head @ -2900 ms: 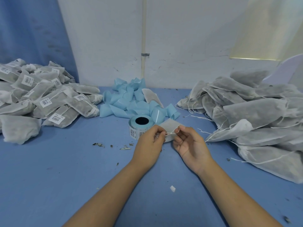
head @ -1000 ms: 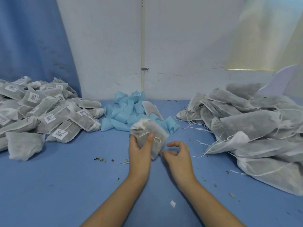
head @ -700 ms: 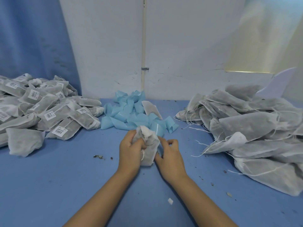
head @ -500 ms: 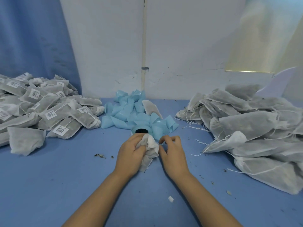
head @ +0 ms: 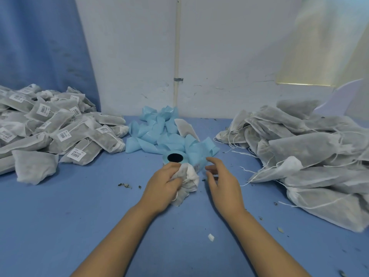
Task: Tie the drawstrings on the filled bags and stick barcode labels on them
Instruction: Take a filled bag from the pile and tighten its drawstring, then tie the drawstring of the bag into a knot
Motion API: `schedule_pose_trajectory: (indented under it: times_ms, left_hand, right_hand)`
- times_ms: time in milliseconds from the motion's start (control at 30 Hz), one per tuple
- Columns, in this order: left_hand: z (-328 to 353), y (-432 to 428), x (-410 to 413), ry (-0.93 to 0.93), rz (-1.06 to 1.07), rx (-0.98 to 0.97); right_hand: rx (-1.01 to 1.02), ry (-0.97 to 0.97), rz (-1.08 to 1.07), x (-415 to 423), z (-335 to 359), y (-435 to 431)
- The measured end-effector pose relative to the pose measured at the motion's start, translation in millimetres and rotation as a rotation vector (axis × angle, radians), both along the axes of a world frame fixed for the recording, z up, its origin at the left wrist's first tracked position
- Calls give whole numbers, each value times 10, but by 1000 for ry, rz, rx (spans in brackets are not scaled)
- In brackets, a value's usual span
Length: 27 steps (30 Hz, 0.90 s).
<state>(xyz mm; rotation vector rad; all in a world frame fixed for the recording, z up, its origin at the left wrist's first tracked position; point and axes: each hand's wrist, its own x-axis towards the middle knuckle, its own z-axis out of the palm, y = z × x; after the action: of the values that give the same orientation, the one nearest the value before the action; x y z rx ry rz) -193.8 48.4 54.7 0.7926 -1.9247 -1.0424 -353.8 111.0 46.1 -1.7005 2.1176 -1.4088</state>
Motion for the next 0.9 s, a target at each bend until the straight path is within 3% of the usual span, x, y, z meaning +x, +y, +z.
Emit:
schedule_pose_trajectory:
  times_ms: [133, 400, 767, 900]
  left_hand:
    - [21, 70, -55, 158, -60, 222]
    - [13, 143, -151, 180, -160, 265]
    - [4, 115, -134, 207, -188, 320]
    - [-8, 102, -133, 199, -187, 322]
  right_hand:
    - [63, -329, 118, 6, 1, -18]
    - [-19, -559, 239, -20, 27, -32]
    - [47, -460, 188, -29, -30, -58]
    - [-19, -539, 166, -41, -33, -65]
